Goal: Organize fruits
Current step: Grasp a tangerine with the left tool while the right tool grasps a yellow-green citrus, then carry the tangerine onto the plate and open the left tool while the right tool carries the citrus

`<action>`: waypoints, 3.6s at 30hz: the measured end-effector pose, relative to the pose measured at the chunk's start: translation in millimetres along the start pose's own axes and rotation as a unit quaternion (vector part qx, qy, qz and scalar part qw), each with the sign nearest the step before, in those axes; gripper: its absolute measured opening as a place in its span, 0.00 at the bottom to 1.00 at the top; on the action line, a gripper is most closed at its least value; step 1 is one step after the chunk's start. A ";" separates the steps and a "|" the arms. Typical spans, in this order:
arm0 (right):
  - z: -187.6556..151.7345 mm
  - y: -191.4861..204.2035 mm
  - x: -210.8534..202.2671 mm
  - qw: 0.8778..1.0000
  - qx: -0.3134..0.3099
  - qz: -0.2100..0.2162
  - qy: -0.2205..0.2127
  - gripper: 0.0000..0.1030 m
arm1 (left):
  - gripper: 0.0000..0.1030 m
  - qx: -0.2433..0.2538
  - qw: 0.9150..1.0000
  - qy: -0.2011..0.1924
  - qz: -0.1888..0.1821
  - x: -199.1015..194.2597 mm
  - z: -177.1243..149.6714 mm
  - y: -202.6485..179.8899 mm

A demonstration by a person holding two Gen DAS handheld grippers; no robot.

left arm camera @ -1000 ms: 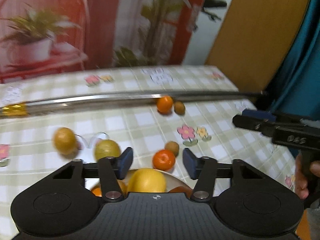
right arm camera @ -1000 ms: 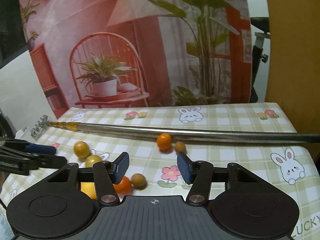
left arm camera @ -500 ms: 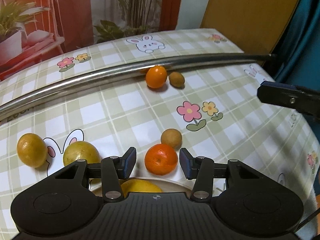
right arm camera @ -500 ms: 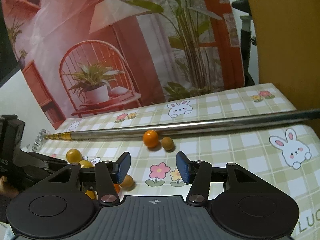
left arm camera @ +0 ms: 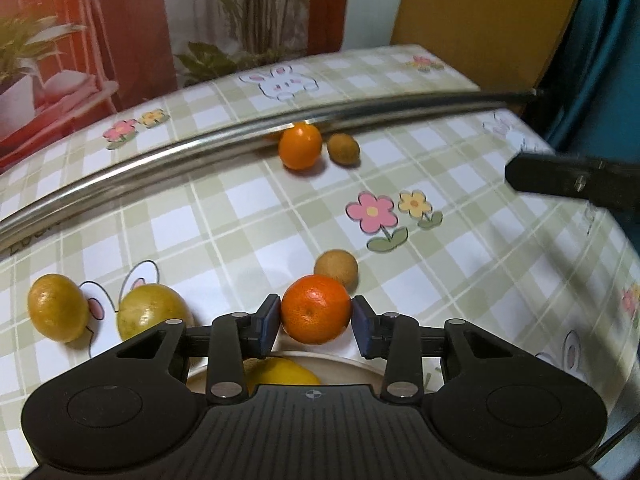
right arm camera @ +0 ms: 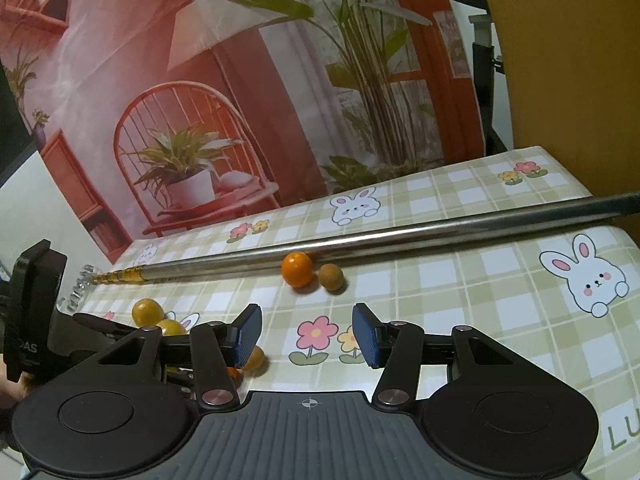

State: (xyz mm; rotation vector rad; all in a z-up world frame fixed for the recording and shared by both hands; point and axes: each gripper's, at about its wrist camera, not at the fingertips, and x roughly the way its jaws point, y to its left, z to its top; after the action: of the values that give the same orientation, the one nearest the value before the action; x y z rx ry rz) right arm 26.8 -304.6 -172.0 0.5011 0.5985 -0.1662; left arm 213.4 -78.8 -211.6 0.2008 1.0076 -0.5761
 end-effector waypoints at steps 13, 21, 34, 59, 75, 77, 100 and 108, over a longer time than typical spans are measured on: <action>-0.4 20.2 3.1 1.000 -0.017 0.012 0.013 0.46 | 0.39 -0.059 0.994 -0.091 0.029 -87.7 -29.6 29.9; 2.7 51.4 10.1 0.998 -0.034 0.039 0.032 0.47 | 0.39 -0.096 0.985 -0.126 0.067 -136.1 -63.4 56.1; 10.6 128.4 50.6 0.987 -0.120 0.072 0.083 0.46 | 0.39 -0.145 0.973 -0.157 0.092 -171.2 -111.1 89.1; -6.4 194.6 187.4 0.946 -0.220 0.029 0.235 0.42 | 0.39 -0.182 0.965 -0.177 0.063 -169.4 -143.6 98.8; 1.0 191.7 138.2 0.960 -0.208 0.058 0.177 0.41 | 0.39 -0.171 0.969 -0.171 0.044 -172.7 -148.4 82.2; 1.7 190.3 122.6 0.964 -0.199 0.069 0.164 0.41 | 0.39 -0.165 0.971 -0.168 0.042 -171.8 -148.9 76.9; -58.9 177.4 32.6 0.973 -0.167 0.111 0.117 0.41 | 0.39 -0.135 0.983 -0.126 0.022 -157.2 -162.8 33.4; -65.5 172.2 23.6 0.973 -0.159 0.116 0.117 0.41 | 0.39 -0.127 0.985 -0.115 0.021 -152.7 -166.3 25.2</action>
State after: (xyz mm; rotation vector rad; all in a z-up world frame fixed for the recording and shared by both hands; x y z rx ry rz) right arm 63.7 -122.8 -162.9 0.2765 0.7757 0.2124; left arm 43.0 66.7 -173.7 -0.0687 0.8413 -0.4159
